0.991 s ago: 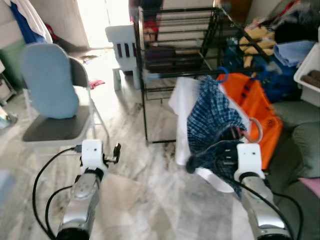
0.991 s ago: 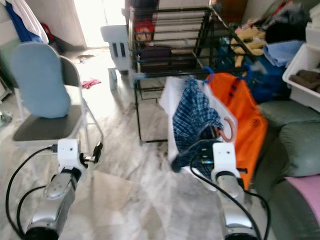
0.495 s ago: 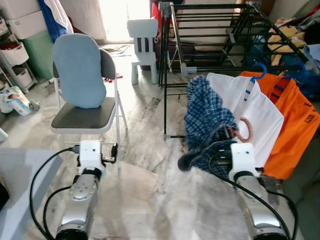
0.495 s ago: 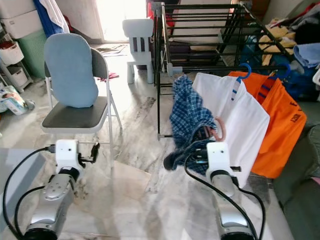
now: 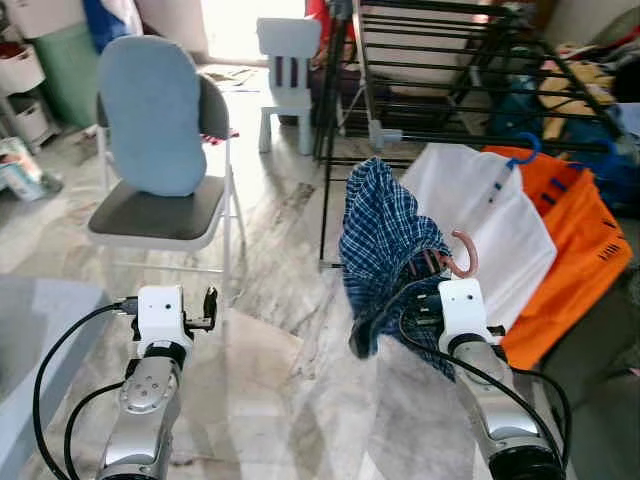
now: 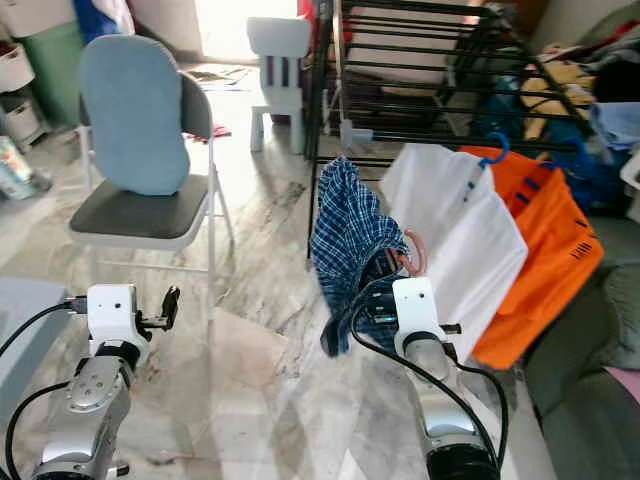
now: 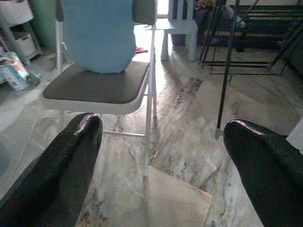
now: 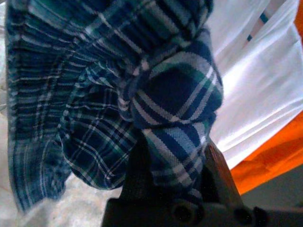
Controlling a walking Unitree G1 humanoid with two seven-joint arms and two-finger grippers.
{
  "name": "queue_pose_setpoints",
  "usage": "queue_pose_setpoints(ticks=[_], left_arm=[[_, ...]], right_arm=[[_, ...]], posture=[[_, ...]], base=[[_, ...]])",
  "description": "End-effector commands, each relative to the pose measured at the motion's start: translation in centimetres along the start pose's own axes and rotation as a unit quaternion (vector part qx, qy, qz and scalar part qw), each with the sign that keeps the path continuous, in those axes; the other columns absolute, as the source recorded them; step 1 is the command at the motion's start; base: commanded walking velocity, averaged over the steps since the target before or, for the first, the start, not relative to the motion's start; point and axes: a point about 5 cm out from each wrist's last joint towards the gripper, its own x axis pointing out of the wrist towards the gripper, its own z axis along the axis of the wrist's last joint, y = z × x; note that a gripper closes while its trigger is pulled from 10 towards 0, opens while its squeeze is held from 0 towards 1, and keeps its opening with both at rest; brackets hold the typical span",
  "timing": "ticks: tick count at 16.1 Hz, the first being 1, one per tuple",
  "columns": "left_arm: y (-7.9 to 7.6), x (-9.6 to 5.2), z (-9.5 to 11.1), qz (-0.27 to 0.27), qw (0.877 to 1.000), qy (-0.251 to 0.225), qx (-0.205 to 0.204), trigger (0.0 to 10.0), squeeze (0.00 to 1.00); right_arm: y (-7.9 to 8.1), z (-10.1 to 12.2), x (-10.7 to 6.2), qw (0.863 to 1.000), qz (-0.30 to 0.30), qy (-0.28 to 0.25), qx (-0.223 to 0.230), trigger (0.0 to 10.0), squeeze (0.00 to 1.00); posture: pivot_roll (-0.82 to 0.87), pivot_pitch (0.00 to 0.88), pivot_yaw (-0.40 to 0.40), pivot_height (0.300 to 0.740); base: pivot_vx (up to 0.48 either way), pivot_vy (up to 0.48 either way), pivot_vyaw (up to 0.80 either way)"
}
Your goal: Hang hanger
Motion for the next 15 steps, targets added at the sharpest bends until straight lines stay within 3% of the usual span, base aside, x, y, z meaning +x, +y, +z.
queue_pose_setpoints(ticks=[1,6,11,15], left_arm=[[-0.15,0.12,0.59,-0.006,1.0,-0.009,0.004,10.0,0.0],[0.02,0.62,0.89,-0.002,1.0,-0.01,-0.006,10.0,0.0],[-0.58,0.73,0.82,-0.01,1.0,-0.006,-0.005,10.0,0.0],[-0.66,0.8,0.74,-0.007,1.0,-0.003,-0.006,10.0,0.0]], right_arm=[[-0.61,-0.03,0.16,1.0,-0.023,0.002,0.002,10.0,0.0],[-1.17,-0.46,0.12,0.999,-0.039,0.011,0.005,10.0,0.0],[-1.02,-0.21,0.43,0.999,-0.05,0.013,0.004,10.0,0.0],[-0.94,0.11,0.68,0.999,-0.046,0.009,0.006,10.0,0.0]], posture=[[-0.01,0.0,-0.041,0.74],[-0.04,0.0,-0.013,0.74],[-0.04,0.0,-0.017,0.74],[-0.04,0.0,-0.017,0.74]], base=[[0.0,0.0,0.0],[0.0,0.0,0.0],[0.0,0.0,0.8],[0.0,0.0,0.11]])
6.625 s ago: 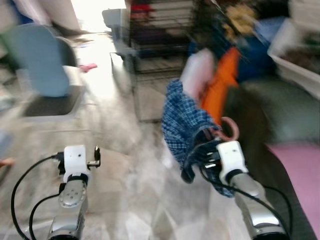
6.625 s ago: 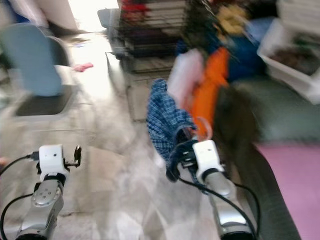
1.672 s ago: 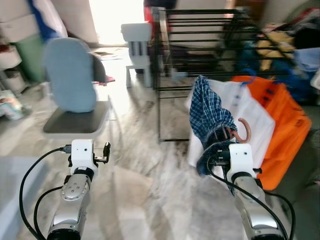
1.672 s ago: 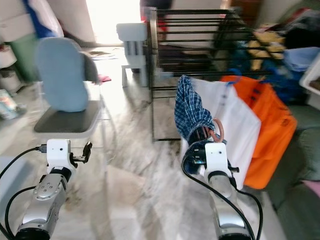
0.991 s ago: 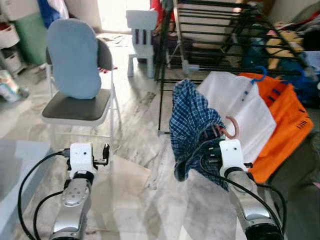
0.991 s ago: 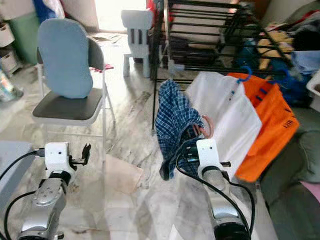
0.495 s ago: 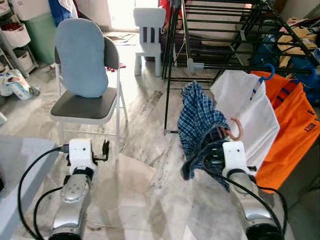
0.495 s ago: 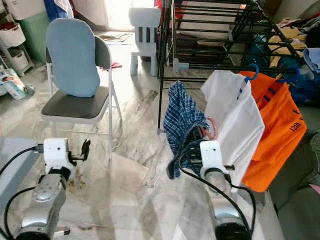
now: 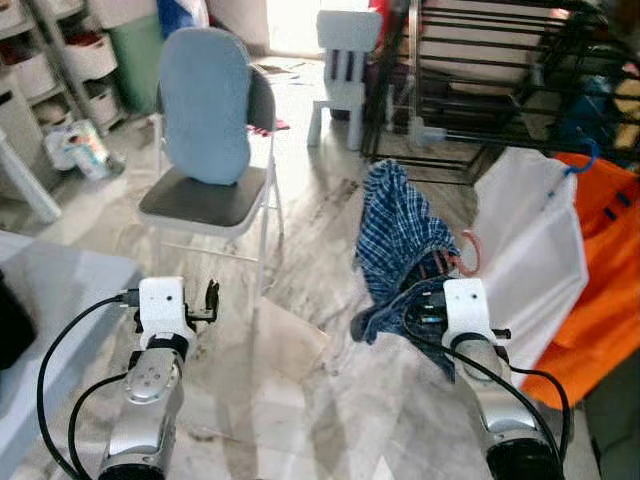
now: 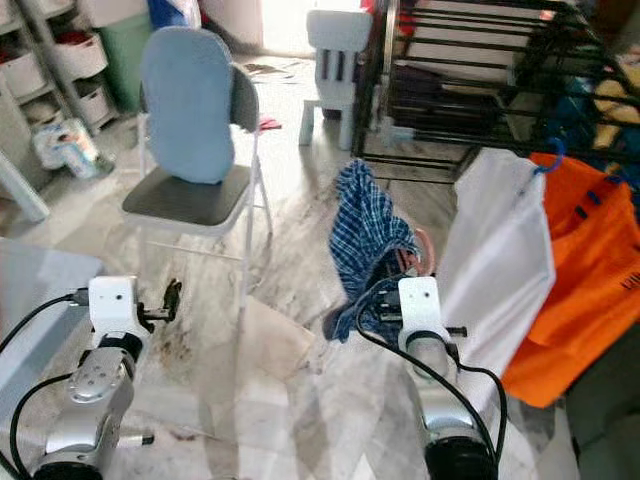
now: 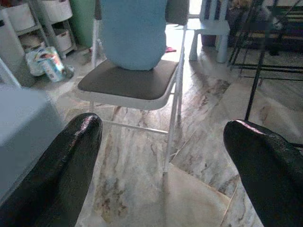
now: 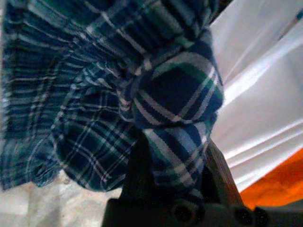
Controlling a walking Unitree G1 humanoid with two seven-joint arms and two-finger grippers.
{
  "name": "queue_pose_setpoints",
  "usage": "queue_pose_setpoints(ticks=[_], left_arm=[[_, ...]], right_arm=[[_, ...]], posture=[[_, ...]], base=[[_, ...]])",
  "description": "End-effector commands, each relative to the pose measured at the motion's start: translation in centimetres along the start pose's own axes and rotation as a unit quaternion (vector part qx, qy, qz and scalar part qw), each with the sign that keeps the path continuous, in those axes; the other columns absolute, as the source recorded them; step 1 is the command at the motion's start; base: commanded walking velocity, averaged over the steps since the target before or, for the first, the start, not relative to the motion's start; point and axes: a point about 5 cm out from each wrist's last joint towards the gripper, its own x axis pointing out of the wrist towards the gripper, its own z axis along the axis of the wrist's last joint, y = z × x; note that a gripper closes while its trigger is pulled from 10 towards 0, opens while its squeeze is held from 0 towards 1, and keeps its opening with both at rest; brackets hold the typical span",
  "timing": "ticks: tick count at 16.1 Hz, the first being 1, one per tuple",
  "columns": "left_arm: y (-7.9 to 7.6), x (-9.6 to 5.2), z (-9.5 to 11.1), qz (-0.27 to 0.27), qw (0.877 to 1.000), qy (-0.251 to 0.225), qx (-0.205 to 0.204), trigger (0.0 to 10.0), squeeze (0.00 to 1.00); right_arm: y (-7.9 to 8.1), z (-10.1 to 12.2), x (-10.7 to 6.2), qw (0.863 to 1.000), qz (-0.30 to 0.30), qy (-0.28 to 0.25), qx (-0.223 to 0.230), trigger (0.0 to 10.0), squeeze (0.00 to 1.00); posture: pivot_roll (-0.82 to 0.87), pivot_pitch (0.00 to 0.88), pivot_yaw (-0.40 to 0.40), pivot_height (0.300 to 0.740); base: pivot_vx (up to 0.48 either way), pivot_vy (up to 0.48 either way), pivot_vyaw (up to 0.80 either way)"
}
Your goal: Hang hanger
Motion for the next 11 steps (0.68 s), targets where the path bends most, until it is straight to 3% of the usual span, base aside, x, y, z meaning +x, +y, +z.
queue_pose_setpoints(ticks=[1,8,11], left_arm=[[-0.3,0.2,0.0,-0.003,1.0,0.004,0.003,10.0,0.0],[-0.8,0.6,0.3,-0.023,1.0,-0.005,-0.001,10.0,0.0],[-1.1,0.6,0.5,-0.035,0.999,-0.01,-0.007,10.0,0.0]], right_arm=[[-0.5,0.4,0.2,1.0,-0.012,-0.006,0.006,10.0,0.0],[-2.0,-0.6,0.0,0.998,-0.053,0.017,0.017,10.0,0.0],[-2.1,-0.8,0.1,0.998,-0.059,0.031,0.021,10.0,0.0]], posture=[[-0.05,0.0,-0.015,0.74],[-0.06,0.0,-0.013,0.74],[-0.06,0.0,-0.01,0.74]], base=[[0.0,0.0,0.0],[0.0,0.0,0.0],[0.403,0.0,0.0]])
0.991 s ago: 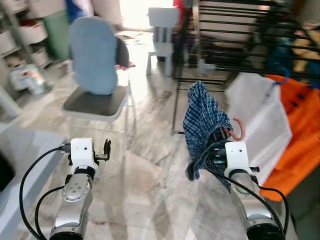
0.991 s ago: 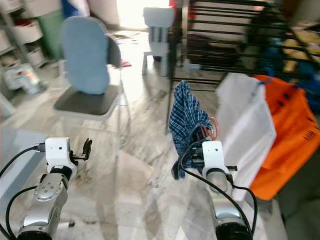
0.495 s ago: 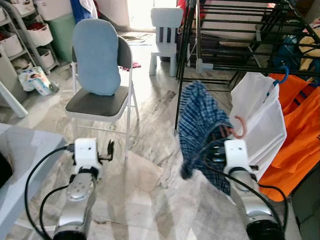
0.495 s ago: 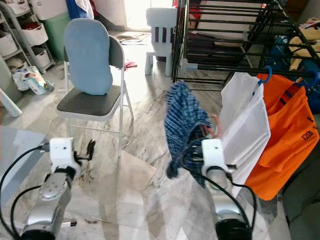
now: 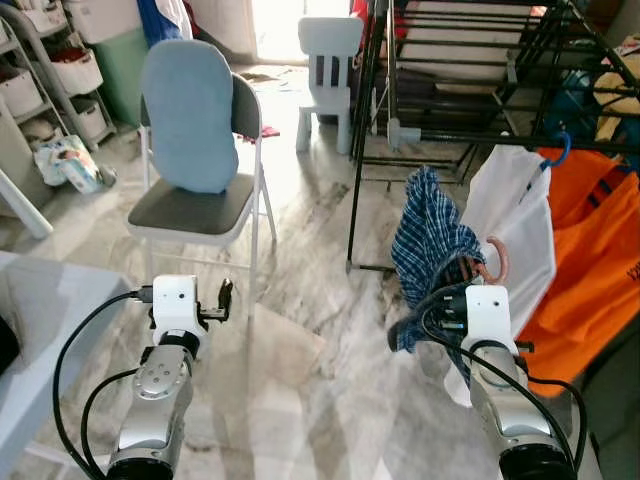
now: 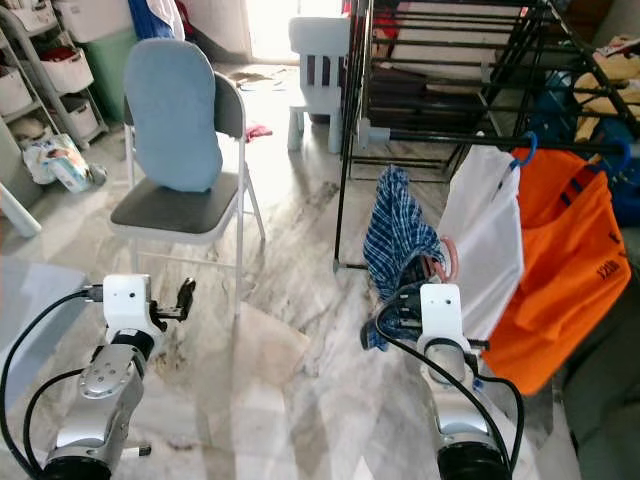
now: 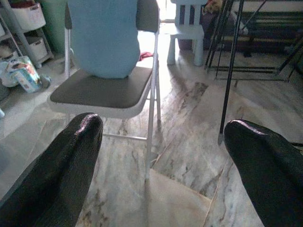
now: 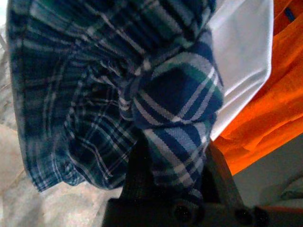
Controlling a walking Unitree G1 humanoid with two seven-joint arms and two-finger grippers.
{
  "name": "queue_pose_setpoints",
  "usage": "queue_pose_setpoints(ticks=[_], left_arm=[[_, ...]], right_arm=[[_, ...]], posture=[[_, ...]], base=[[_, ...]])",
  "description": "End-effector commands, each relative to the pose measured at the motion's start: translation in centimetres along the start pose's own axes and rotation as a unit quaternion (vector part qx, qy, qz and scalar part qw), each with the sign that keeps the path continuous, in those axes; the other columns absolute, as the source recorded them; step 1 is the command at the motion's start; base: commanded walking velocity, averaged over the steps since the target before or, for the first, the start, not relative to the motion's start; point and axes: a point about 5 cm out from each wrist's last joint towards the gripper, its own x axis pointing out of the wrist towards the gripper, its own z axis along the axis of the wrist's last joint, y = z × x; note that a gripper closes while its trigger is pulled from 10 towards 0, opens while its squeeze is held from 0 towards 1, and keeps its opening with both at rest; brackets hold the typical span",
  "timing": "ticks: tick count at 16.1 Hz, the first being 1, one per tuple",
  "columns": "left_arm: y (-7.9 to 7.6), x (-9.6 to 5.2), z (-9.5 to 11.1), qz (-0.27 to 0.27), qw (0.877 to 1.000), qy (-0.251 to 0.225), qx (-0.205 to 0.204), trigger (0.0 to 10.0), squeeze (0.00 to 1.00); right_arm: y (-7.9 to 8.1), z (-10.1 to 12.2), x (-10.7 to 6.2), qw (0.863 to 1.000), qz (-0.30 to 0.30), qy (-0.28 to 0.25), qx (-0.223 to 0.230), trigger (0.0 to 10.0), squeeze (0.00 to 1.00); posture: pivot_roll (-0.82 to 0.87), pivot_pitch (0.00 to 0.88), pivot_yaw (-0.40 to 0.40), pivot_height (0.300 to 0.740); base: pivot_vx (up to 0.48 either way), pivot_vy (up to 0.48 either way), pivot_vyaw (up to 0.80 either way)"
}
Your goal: Hang hanger
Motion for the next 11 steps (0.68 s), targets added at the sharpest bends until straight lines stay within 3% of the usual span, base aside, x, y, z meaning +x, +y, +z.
queue_pose_setpoints(ticks=[1,11], left_arm=[[0.01,0.13,0.32,-0.002,1.0,-0.007,-0.001,10.0,0.0],[-0.21,0.37,0.26,-0.01,1.0,-0.004,-0.005,10.0,0.0]], right_arm=[[0.14,0.38,0.22,1.0,-0.001,0.002,0.01,10.0,0.0],[0.28,0.32,0.48,1.0,0.005,0.018,0.017,10.0,0.0]], posture=[[-0.06,0.0,-0.01,0.74],[-0.06,0.0,-0.01,0.74]], base=[[0.48,0.0,0.0],[0.479,0.0,0.0]])
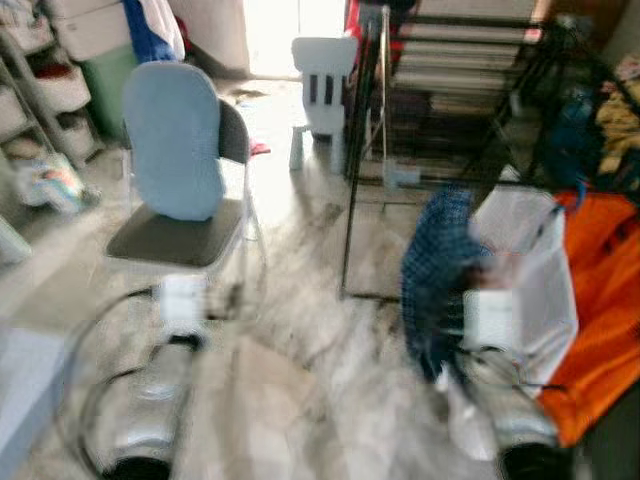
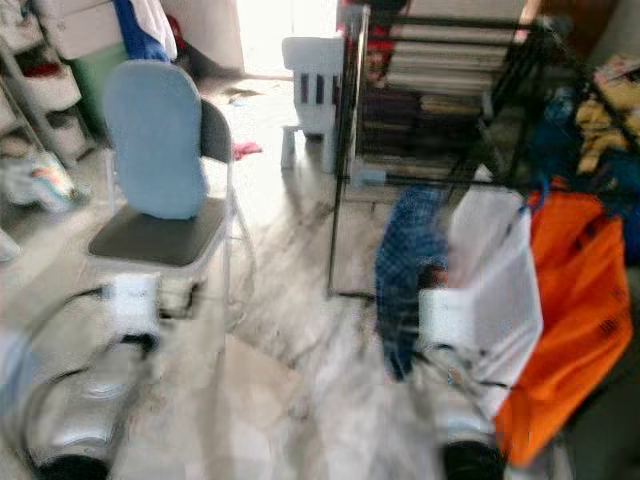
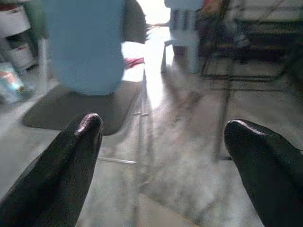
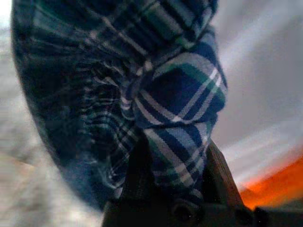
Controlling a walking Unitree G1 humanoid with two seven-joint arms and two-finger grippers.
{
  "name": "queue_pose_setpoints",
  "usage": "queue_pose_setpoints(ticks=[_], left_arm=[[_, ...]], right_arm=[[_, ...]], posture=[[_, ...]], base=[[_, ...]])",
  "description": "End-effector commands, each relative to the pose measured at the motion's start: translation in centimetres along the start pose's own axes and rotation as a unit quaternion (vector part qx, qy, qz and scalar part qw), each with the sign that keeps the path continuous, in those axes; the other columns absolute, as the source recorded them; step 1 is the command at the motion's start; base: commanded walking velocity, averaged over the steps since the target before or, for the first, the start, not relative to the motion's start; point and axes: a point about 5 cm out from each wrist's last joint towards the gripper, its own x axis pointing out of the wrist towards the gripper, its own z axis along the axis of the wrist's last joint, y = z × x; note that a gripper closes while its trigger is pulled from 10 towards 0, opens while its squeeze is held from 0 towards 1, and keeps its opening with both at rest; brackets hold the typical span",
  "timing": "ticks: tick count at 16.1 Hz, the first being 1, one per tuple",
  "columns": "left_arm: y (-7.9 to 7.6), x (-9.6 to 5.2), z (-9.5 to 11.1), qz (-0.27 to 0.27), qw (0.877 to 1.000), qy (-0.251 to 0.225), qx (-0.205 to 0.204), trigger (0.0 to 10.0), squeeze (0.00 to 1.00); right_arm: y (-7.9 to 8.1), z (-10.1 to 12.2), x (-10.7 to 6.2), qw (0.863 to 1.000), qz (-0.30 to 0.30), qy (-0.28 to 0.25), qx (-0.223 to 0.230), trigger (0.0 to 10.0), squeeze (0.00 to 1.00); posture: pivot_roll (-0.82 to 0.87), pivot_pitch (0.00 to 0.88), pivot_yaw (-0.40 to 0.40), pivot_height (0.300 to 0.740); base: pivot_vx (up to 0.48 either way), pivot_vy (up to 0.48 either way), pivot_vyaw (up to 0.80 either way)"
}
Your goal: Hang hanger
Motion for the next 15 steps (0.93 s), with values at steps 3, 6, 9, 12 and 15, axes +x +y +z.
queue_pose_setpoints(ticks=[3,6,9,12,15], left_arm=[[-1.04,0.28,0.35,-0.011,1.0,-0.003,-0.011,10.0,0.0],[-1.07,0.19,0.32,-0.014,1.0,-0.004,-0.007,10.0,0.0],[-1.13,0.14,0.23,-0.018,1.0,-0.002,-0.005,10.0,0.0],[-1.2,0.12,0.21,-0.02,1.0,-0.001,-0.004,10.0,0.0],[-1.26,0.15,0.12,-0.023,1.0,0.004,-0.008,10.0,0.0]], right_arm=[[-1.11,0.02,0.28,1.0,-0.008,0.002,-0.002,10.0,0.0],[-0.92,-0.07,0.22,1.0,-0.005,0.004,-0.002,10.0,0.0],[-0.87,-0.13,0.18,1.0,-0.004,0.004,-0.001,10.0,0.0],[-0.9,-0.19,0.22,1.0,-0.006,0.006,-0.001,10.0,0.0],[-0.78,-0.15,0.3,1.0,-0.002,0.007,0.004,10.0,0.0]], posture=[[-0.06,0.0,-0.01,0.74],[-0.06,0.0,-0.008,0.74],[-0.06,0.0,-0.006,0.74],[-0.06,0.0,-0.005,0.74],[-0.06,0.0,-0.005,0.74]], base=[[0.445,0.0,0.0],[0.417,0.0,0.0],[0.416,0.0,0.0],[0.417,0.0,0.0],[0.4,0.175,0.0]])
